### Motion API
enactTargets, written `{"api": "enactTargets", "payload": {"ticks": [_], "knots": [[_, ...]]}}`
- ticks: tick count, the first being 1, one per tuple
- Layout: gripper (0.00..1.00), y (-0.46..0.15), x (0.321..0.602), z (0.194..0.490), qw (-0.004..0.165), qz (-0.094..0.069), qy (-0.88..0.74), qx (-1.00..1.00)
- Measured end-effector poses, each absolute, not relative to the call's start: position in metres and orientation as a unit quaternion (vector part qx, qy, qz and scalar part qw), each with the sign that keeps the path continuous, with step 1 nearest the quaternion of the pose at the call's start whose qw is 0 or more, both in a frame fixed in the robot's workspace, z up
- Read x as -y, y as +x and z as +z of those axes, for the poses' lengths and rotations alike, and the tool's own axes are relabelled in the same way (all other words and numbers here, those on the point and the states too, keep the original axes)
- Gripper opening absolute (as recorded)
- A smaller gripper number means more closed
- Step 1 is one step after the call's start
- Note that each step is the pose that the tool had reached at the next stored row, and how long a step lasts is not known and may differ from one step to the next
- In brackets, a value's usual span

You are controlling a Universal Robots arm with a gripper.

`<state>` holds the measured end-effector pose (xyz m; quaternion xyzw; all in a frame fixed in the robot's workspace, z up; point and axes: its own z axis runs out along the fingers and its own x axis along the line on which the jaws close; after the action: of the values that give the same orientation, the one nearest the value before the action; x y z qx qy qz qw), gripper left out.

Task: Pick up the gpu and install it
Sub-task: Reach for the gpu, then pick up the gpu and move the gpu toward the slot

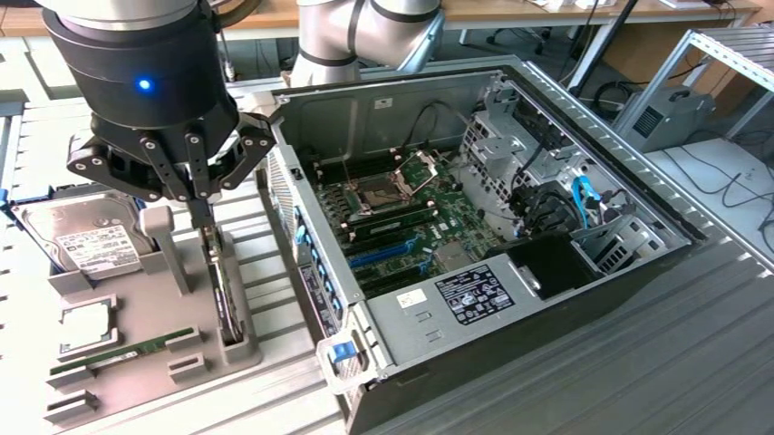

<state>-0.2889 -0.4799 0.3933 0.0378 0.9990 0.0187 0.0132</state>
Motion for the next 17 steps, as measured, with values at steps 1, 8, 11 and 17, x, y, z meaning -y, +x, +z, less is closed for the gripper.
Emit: {"api": "enactTargets", "payload": {"ticks": [1, 8, 11, 17], "knots": [[0.11, -0.2889, 0.48, 0.3932, 0.013, 0.019, 0.038, -0.999], [0.11, -0.2889, 0.4789, 0.3932, 0.013, 0.019, 0.038, -0.999], [0.11, -0.2889, 0.4783, 0.3933, 0.013, 0.019, 0.038, -0.999], [0.11, -0.2889, 0.4757, 0.3932, 0.013, 0.019, 0.038, -0.999]]}}
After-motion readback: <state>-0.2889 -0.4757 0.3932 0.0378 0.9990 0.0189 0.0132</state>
